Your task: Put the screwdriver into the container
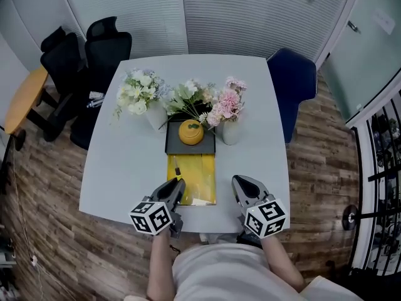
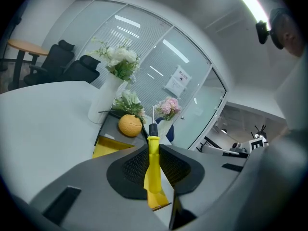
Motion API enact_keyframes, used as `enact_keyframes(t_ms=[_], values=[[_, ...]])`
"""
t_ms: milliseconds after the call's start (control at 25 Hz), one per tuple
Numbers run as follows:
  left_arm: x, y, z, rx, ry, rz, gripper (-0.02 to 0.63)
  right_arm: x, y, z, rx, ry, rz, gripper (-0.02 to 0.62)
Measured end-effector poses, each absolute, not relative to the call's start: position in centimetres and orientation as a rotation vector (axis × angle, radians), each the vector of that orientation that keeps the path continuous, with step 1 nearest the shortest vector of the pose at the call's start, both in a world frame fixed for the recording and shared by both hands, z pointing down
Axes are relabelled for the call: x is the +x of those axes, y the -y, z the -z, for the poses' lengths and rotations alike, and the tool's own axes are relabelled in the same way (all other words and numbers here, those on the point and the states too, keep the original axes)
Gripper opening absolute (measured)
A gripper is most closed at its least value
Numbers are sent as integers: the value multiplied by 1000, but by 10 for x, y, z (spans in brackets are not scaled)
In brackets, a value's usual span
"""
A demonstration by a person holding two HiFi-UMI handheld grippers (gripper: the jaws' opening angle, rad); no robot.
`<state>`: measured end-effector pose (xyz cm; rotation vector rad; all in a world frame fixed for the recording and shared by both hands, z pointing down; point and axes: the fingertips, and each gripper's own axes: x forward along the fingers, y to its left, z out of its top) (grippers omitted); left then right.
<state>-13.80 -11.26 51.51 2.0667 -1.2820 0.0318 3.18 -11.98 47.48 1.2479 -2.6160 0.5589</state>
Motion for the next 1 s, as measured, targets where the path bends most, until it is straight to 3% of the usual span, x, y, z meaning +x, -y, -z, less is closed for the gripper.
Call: enact_keyframes(t_ms=[1000], values=[[-136, 134, -583, 1967, 1192, -249, 64, 24, 152, -514, 1211, 2519, -621, 15]])
